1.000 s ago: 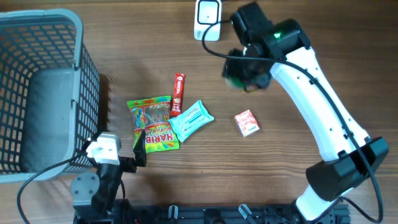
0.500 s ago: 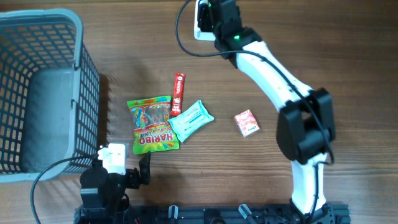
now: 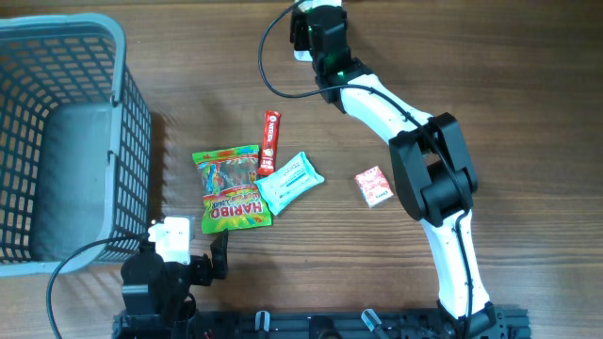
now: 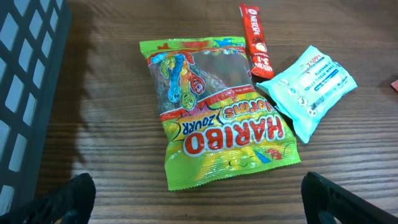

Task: Scan the item barcode
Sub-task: 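Move the jar to the right edge of the table and release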

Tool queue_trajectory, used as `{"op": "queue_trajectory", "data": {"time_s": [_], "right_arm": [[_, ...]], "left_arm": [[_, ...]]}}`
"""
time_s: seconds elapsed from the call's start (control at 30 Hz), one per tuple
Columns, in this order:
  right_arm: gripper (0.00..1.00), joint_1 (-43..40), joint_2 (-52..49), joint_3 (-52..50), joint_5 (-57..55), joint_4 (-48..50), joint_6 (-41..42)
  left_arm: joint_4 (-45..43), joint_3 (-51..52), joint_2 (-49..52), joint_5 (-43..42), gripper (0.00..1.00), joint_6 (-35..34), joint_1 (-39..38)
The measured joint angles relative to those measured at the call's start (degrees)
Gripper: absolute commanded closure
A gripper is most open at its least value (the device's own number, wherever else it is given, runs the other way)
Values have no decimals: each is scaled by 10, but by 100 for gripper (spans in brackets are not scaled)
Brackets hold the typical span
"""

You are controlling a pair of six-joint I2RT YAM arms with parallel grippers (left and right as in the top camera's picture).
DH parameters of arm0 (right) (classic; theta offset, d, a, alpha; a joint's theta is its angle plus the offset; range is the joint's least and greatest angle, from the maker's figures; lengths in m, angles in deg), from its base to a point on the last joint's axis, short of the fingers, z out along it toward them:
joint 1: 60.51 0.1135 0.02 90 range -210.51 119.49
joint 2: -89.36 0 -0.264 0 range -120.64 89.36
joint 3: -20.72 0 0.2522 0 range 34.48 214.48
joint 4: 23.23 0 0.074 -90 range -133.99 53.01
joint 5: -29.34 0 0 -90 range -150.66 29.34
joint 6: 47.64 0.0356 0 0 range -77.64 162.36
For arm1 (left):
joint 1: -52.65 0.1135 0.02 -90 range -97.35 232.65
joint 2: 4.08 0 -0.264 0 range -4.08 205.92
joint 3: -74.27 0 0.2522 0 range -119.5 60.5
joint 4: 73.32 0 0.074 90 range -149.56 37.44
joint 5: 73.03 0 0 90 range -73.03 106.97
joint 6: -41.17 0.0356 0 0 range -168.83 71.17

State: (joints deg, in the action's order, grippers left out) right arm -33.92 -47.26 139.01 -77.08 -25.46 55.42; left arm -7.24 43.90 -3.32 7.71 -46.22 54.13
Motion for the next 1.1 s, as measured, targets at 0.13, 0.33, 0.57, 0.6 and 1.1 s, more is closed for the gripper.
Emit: {"op": "queue_trajectory", "data": {"time_s": [0.13, 0.33, 0.57, 0.6, 1.1], "right_arm": [[40, -26, 94, 2, -54, -248, 16], [39, -204, 241, 18, -140, -575, 187], [37, -397, 194, 9, -36, -698, 464], [37, -407, 189, 9, -28, -699, 485], [35, -437, 93, 8, 33, -709, 713]], "left_arm": [[0, 0, 0, 0, 0, 0, 0], [0, 0, 0, 0, 0, 0, 0], [0, 0, 0, 0, 0, 0, 0], [0, 0, 0, 0, 0, 0, 0], [0, 0, 0, 0, 0, 0, 0]]}}
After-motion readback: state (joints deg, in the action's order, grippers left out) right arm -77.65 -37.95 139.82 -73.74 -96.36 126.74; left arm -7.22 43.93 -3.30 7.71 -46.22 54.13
